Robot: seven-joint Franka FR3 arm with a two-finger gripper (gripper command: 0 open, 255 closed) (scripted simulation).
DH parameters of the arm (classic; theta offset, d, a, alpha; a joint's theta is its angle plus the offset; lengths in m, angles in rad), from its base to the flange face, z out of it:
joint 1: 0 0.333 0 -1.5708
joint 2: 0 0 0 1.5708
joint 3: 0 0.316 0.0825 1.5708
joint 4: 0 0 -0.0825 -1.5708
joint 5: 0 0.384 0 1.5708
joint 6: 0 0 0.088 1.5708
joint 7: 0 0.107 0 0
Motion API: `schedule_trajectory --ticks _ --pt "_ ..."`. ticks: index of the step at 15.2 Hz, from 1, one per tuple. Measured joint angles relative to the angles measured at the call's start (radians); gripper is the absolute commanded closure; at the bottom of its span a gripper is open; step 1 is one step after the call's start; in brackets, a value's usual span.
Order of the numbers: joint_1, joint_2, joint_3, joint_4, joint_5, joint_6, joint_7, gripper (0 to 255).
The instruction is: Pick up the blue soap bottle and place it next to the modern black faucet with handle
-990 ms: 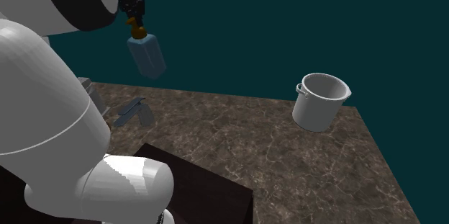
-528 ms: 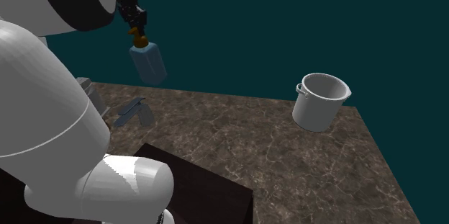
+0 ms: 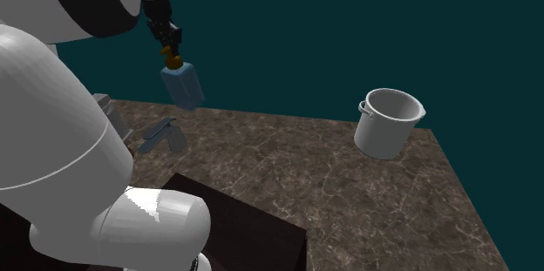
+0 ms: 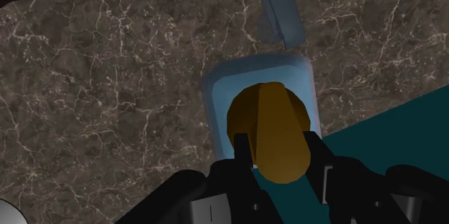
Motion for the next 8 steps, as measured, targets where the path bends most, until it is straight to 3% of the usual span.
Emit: schedule_trajectory --ticks 8 --pt "0.001 0.012 0.001 -0.095 -0.004 0.107 0.003 255"
